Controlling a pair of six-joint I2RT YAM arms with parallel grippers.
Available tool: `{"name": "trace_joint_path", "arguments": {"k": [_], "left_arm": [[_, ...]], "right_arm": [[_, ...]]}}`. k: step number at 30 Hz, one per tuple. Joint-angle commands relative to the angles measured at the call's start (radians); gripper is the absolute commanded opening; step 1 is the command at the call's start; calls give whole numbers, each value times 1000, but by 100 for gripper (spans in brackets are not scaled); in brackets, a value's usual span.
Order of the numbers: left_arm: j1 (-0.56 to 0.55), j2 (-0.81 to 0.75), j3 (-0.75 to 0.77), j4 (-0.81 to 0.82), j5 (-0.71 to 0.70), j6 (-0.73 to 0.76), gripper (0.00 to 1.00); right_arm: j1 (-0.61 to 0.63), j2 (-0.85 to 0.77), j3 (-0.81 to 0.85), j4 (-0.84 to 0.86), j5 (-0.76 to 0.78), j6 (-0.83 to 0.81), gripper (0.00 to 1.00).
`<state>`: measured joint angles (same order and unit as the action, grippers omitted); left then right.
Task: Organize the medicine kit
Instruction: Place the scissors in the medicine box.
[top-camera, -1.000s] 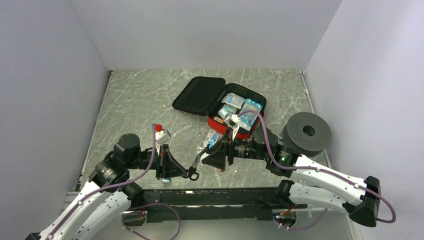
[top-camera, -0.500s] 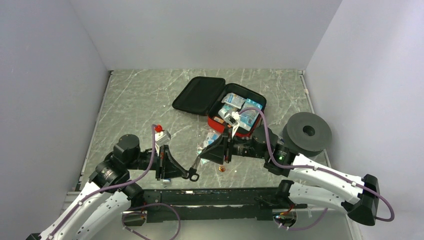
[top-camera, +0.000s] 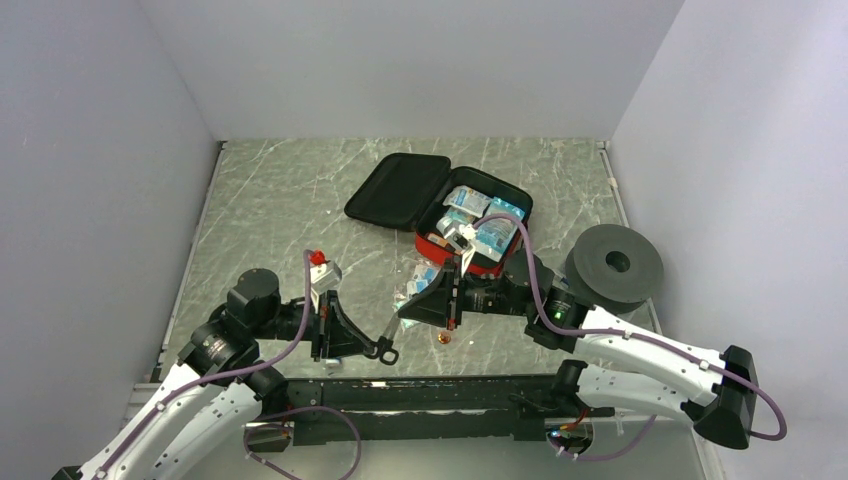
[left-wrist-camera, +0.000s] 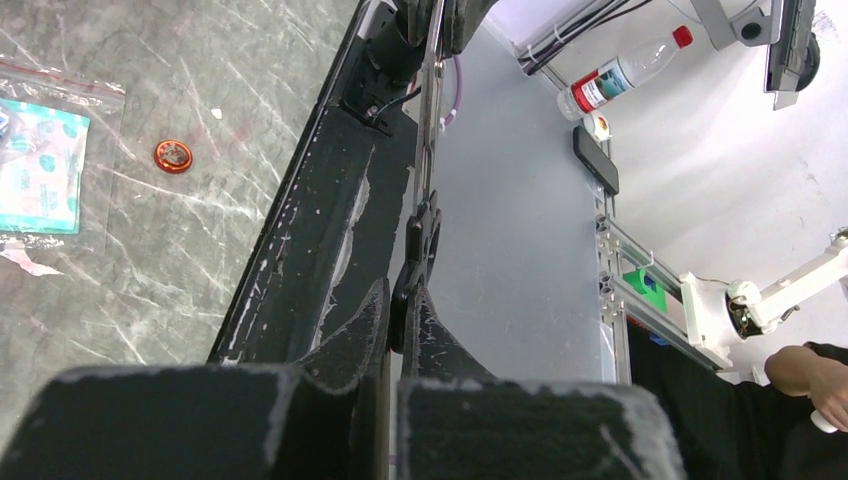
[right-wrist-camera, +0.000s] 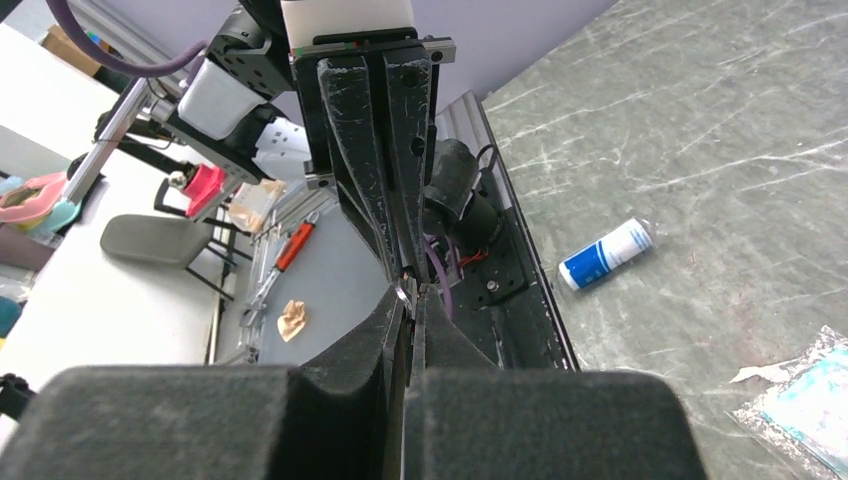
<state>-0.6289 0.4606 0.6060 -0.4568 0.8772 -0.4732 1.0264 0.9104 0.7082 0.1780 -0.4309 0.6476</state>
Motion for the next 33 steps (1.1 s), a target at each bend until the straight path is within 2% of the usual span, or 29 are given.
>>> {"name": "trace_joint_path", "arguments": {"k": [1,3,9,13,19,24,33], "left_arm": [[0,8,15,41,17,-2,8],[0,15,14,47,17,-5,17],[0,20,31,17,-63,-7,57],[0,7,73,-18,-157,-13,84],[0,-56,154,-149,-452,2,99],[0,-101,166,-213,-617,5,99],[0,-134,198,-312,-813,8,99]], "right_arm": [[-2,-11,8,46,11,-19,0],[-2,-11,6,49,8,-20,0],[-2,-33,-13,32,26,-28,0],[-1,-54,-4,-43,77,-55,0],[-6,-87,32,-228,282,-72,0],[-29,-110,69,-340,481,-49,0],[-154,-123,109,-398,765,0,0]]}}
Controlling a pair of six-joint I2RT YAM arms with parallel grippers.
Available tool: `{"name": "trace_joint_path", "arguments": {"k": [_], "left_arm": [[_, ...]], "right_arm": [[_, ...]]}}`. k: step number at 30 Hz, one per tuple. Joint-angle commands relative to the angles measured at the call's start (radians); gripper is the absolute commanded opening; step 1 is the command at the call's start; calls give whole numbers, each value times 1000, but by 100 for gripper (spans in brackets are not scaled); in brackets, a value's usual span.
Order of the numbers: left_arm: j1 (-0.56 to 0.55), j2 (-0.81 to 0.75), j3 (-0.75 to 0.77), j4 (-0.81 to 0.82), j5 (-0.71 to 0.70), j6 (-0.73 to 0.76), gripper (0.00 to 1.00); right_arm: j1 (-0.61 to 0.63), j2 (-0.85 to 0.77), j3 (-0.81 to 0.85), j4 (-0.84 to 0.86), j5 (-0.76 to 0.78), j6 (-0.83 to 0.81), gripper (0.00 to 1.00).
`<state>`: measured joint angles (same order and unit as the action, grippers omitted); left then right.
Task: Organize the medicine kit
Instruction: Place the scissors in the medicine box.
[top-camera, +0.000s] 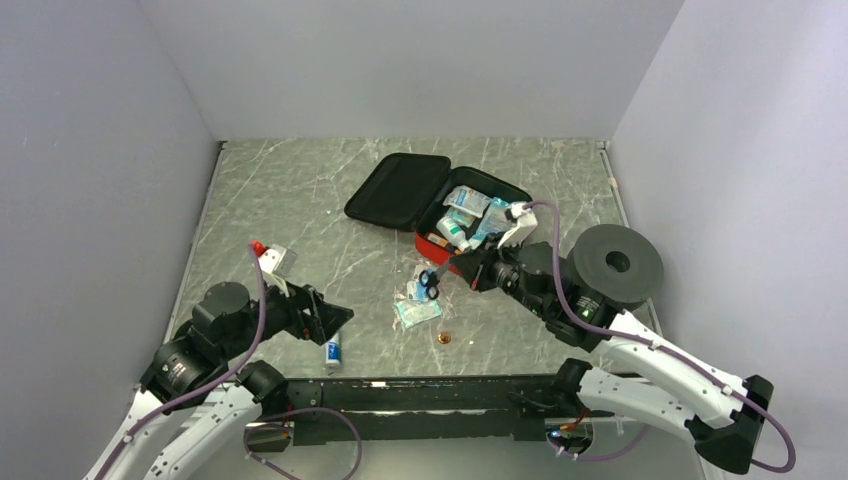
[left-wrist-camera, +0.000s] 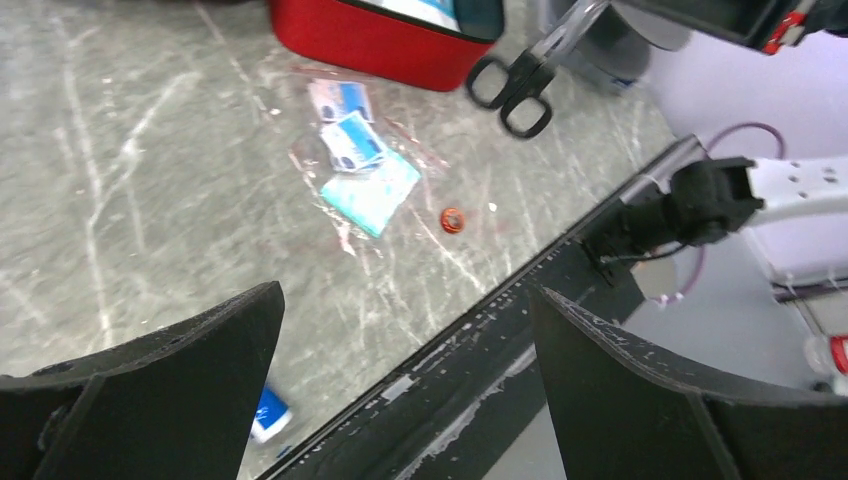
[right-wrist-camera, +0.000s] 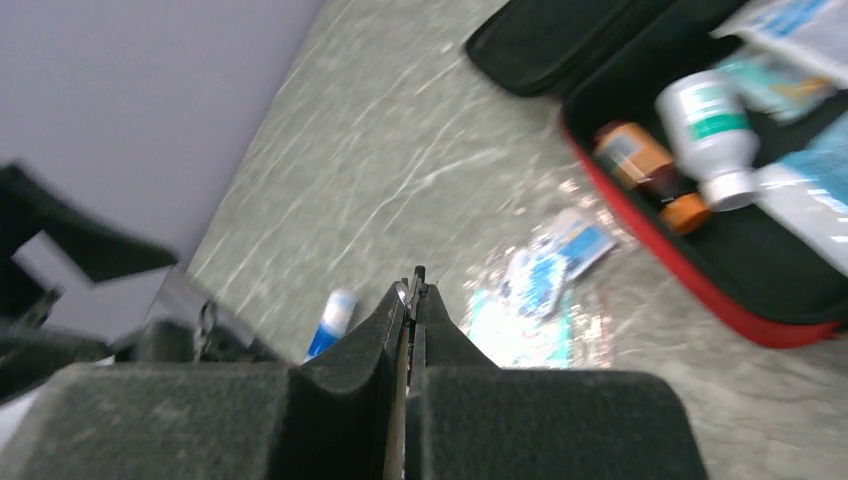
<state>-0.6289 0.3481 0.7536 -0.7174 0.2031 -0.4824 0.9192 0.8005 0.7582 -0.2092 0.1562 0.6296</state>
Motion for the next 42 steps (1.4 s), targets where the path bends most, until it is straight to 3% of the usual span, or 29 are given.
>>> {"name": "trace_joint_path", "arguments": {"k": [1,7,13,20,32,42], "left_arm": [[0,-24,50,-56,-154,24,99],[0,-38,38,-81,-179,67,99],[0,-54,18,-68,-164,79,99],[0,-103,-4,-54,-150,78,99],[1,-155,-12,-50,-163,74,99],[0,-181,-16,-44,-147,79,99]], "right_arm": [[-60,-5,70,-15,217,10,0],[-161,76,171,-45,251,-145,0],[-303,166,230,-42,129,-281,0],[-469,293,285,-49,-132,-408,0],[-730,536,307,-3,-771,-569,0],[-820,730,281,57,-1007,-620,0]]}}
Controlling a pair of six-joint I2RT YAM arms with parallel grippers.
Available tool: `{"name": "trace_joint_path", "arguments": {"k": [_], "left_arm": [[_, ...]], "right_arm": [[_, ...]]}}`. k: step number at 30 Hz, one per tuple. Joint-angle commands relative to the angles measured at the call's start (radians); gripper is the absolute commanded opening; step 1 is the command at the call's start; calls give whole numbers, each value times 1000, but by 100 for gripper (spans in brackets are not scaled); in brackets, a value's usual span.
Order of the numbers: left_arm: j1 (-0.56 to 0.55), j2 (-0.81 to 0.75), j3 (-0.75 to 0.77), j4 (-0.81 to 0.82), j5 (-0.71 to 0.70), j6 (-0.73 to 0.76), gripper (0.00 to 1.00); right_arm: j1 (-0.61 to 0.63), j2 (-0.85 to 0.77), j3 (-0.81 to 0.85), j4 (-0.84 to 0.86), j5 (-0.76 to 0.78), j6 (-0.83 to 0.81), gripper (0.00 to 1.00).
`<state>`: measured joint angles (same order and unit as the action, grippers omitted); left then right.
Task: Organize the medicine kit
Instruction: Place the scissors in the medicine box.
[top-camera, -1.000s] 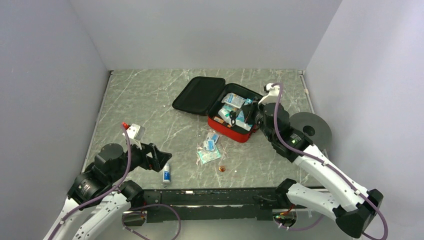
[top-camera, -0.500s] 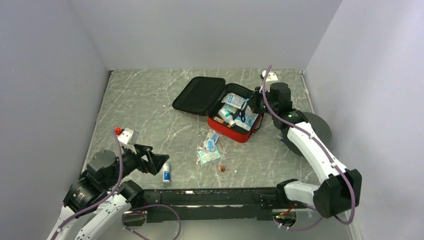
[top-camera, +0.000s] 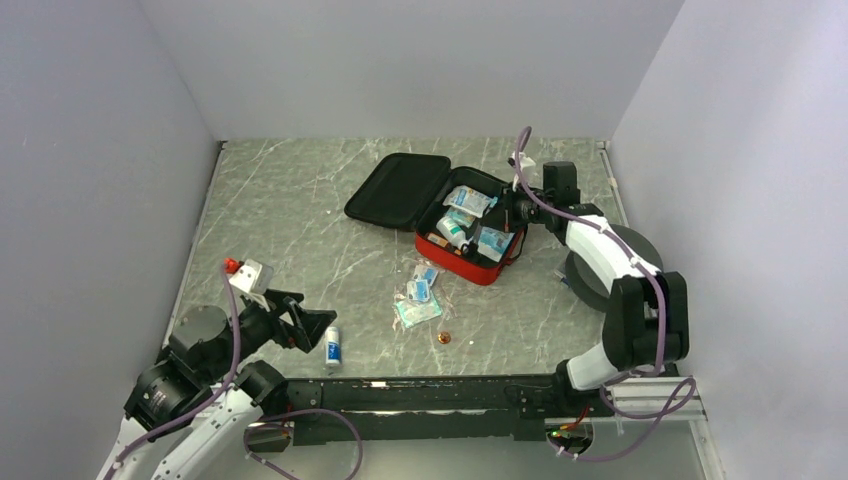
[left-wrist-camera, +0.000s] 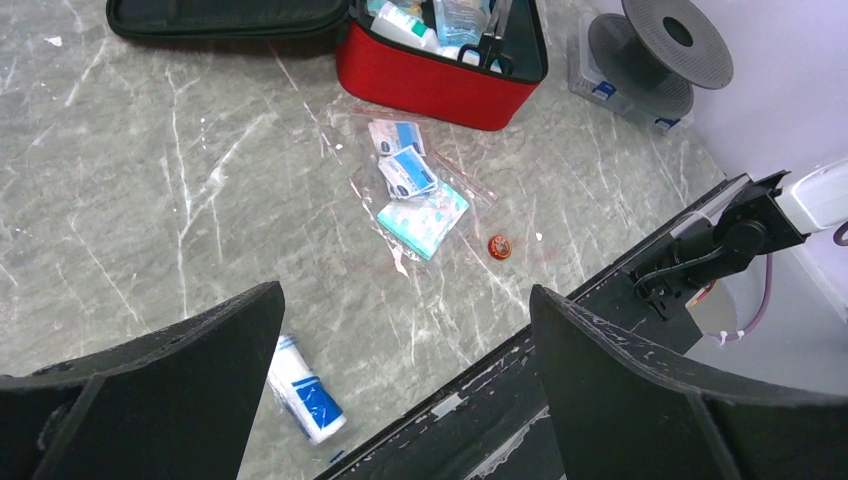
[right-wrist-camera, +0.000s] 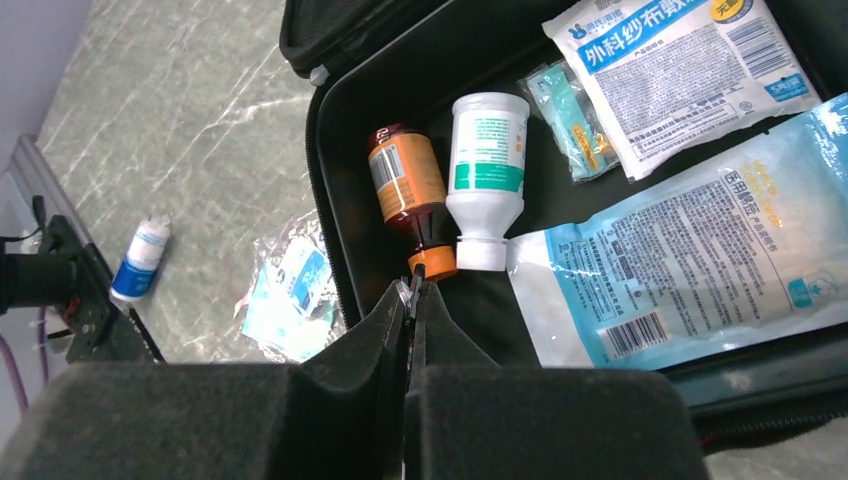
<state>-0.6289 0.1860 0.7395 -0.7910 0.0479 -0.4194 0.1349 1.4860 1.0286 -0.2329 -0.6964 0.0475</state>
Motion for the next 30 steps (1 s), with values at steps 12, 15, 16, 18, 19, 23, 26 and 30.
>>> {"name": "trace_joint_path", "arguments": {"k": [12,15,16,18,19,23,26,30], "left_arm": [[0,-29,-2,32,5,18,99],[0,-31,-2,32,4,18,99],[0,-31,-2,32,4,16,99],[0,-30,-2,32,3,16,99],[0,-30,-2,32,3,16,99],[0,-31,-4,32,3,15,99],[0,-32,-3,31,2,16,99],[0,-30,-4,30,2,16,100]], "right_arm": [[-63,169,25,47,-164,-56,0],[-68,159,23,44,-105,-50,7],[-70,158,24,42,-92,-49,10],[-73,149,24,41,-71,-49,14],[-73,145,23,44,-56,-28,17],[-74,120,27,31,1,-15,30],[-75,90,28,22,40,-9,38],[-75,47,38,3,94,-6,38]]}}
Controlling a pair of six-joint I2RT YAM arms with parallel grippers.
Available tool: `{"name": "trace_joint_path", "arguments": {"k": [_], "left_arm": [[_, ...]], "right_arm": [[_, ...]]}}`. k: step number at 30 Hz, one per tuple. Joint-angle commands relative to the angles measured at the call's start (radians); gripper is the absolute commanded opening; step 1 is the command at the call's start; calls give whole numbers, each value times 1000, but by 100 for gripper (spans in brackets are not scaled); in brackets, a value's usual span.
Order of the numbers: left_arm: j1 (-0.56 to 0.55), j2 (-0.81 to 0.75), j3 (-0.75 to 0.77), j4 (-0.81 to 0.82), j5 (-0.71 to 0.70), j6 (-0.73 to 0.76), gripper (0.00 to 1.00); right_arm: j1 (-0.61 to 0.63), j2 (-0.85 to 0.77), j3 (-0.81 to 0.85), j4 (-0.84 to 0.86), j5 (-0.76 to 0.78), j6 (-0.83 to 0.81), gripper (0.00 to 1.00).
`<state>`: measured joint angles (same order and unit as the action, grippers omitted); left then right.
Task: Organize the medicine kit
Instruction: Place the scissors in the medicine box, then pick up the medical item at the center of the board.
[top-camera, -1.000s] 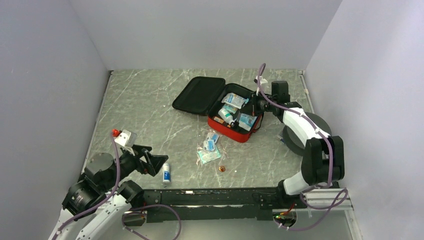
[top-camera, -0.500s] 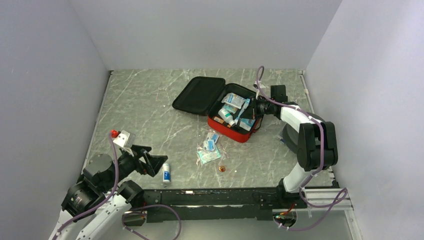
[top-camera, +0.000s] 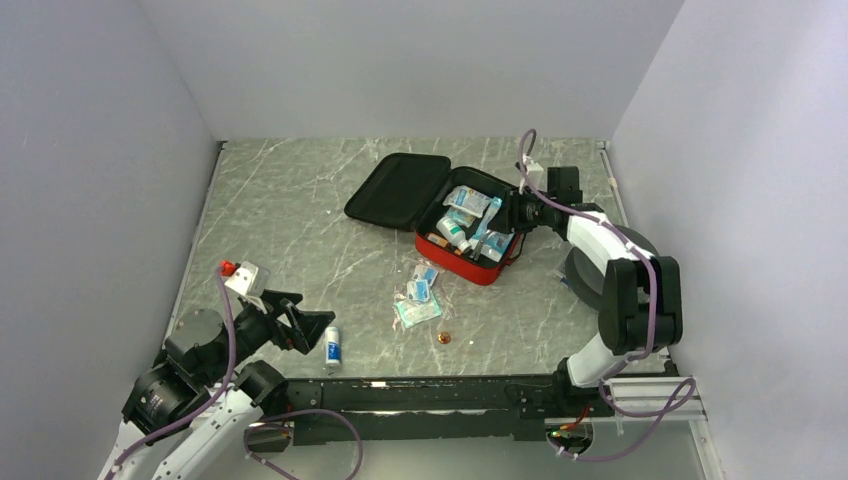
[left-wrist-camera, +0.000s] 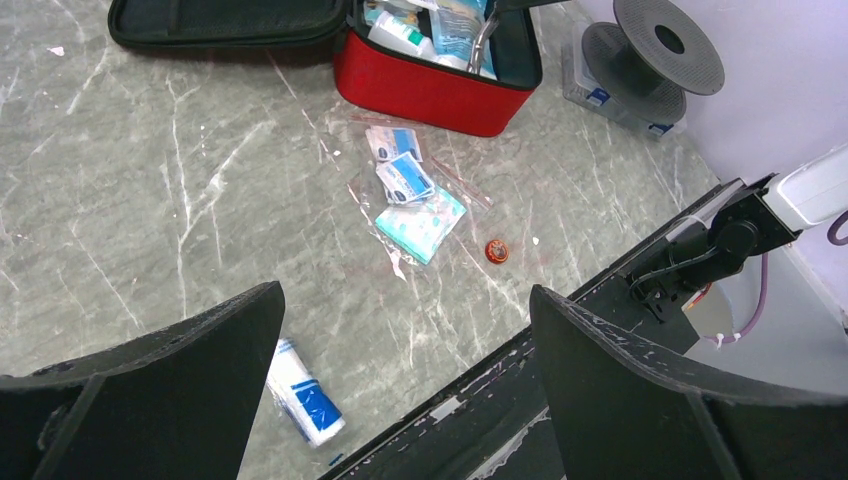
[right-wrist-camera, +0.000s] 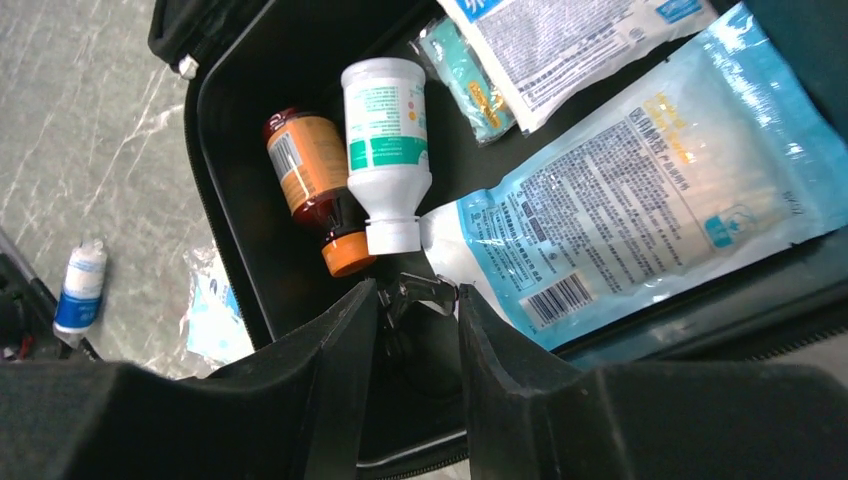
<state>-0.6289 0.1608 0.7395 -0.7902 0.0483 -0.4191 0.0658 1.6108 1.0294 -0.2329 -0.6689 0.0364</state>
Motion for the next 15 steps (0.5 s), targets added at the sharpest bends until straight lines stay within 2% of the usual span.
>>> {"name": "trace_joint_path", "arguments": {"k": [1,8,15], "left_arm": [[0,-3,-3,29,1,15,99],[0,1,-3,29,-1,14,99],[0,8,-2,27,-4,13,99]], "right_arm": [[-6,-89,39,2,83,11,38],[-6,-177,47,-15,224,38,41],[15,-278,5,26,157,61,43]]}}
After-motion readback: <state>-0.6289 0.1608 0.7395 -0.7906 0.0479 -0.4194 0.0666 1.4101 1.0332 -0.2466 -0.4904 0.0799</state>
